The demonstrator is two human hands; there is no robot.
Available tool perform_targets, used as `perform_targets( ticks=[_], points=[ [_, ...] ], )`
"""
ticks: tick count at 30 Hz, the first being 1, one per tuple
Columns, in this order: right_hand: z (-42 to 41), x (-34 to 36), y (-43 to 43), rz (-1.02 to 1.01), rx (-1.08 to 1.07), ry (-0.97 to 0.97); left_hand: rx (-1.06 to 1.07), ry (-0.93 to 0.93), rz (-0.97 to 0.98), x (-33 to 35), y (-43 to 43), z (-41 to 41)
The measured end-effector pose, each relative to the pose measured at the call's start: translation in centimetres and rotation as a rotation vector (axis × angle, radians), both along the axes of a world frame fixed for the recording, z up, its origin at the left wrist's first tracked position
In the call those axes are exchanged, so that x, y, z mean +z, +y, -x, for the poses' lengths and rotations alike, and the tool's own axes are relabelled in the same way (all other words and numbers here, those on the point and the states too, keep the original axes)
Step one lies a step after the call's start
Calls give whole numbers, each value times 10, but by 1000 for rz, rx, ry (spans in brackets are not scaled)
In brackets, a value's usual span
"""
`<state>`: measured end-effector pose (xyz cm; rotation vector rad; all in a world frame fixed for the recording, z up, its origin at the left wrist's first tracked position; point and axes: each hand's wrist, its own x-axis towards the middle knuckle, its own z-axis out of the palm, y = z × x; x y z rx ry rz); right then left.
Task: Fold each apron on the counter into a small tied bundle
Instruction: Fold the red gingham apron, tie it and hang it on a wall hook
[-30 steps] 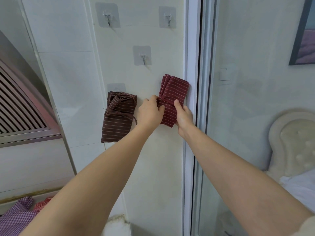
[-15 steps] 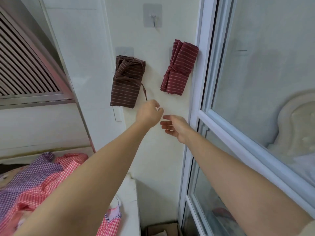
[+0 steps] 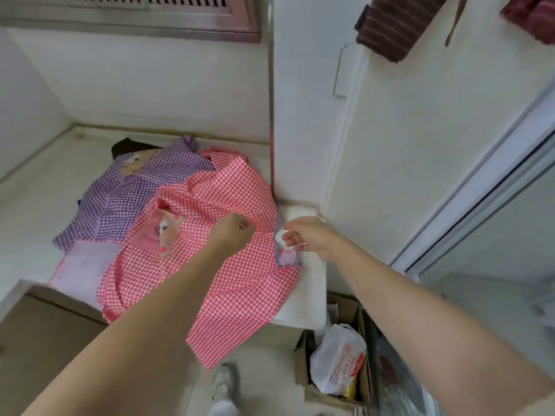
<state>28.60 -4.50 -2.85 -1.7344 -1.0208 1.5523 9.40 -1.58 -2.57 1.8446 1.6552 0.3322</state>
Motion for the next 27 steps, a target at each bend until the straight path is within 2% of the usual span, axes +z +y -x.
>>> perform_targets(
  ticks=[3, 6, 10, 13, 15, 16, 18, 20, 22, 25, 27],
  points=[
    [52, -28, 14, 31, 105, -49, 48, 113, 3, -32, 3, 61],
    [98, -66, 30, 22, 171, -231, 41, 169, 28, -58, 12, 116],
    [126, -104, 41, 121, 255, -405, -102, 226, 124, -84, 28, 159],
    [125, -115, 44, 30, 14, -494, -179, 275, 159, -101, 45, 169],
    [118, -121, 40, -74, -240, -663, -187, 273, 120, -108, 57, 168],
    [114, -122, 35, -83, -323, -772, -171, 265, 71, -110, 62, 165],
    [108, -121, 25, 40, -468, -904, -155, 266, -130, -112, 73, 159],
    [102, -118, 14, 273, -525, -837, -158, 272, -362, -110, 85, 146],
    [97, -118, 7, 406, -457, -765, -124, 221, -509, -99, 101, 133],
    [94, -115, -1, 373, -297, -645, -187, 127, -498, -73, 132, 108],
    [95, -109, -5, 285, -211, -521, -253, 137, -342, -62, 148, 93]
  ],
)
